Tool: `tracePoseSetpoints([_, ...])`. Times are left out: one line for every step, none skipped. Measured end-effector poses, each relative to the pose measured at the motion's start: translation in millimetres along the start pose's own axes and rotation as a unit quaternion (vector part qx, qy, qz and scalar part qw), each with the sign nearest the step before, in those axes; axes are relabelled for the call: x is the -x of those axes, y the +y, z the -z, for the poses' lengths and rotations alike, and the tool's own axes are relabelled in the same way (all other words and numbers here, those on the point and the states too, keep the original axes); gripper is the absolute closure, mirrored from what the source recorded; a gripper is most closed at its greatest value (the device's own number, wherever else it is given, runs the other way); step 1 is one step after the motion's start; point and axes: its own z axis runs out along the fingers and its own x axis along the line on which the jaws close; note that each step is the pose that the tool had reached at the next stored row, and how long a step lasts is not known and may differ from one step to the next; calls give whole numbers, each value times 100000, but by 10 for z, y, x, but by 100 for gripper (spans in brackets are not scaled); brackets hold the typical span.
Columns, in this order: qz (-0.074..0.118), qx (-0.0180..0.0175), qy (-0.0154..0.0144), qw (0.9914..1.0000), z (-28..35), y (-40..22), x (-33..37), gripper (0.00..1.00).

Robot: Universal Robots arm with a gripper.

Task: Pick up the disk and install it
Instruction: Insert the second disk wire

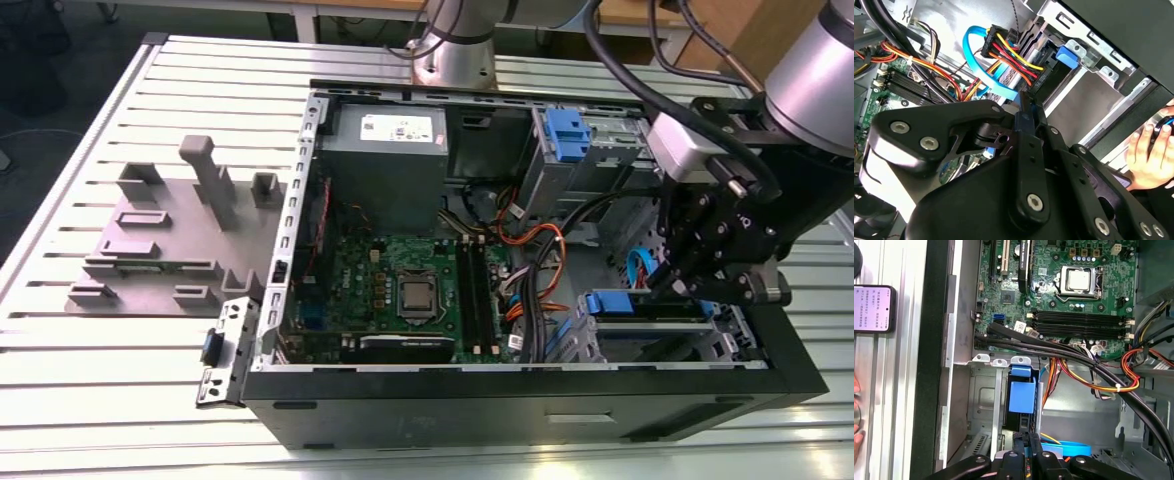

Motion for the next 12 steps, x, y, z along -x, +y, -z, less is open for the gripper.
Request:
tracePoseSetpoints([-98, 1, -2, 100000, -1, 0, 0, 84])
tracePoseSetpoints([-192, 6, 0, 100000, -1, 0, -1, 84])
tracePoseSetpoints([-264, 8, -3, 100000, -2, 0, -1, 84])
tracePoseSetpoints([-311, 10, -15, 100000, -4, -1, -1, 84])
tracePoseSetpoints([-346, 10, -36, 99999, -6, -1, -1, 84])
tracePoseSetpoints([-381, 12, -55, 99999, -8, -1, -1, 84])
tracePoseSetpoints([-414, 14, -59, 99999, -9, -2, -1, 84])
tracePoseSetpoints([-457, 13, -65, 99999, -11, -3, -2, 84])
tracePoseSetpoints([-509, 16, -70, 99999, -13, -3, -3, 84])
tracePoseSetpoints([-557, 16, -68, 99998, -15, -3, -4, 84])
tracePoseSetpoints([-602, 18, -72, 99998, -17, -4, -5, 84])
tracePoseSetpoints([-643, 20, -80, 99998, -19, -5, -6, 84])
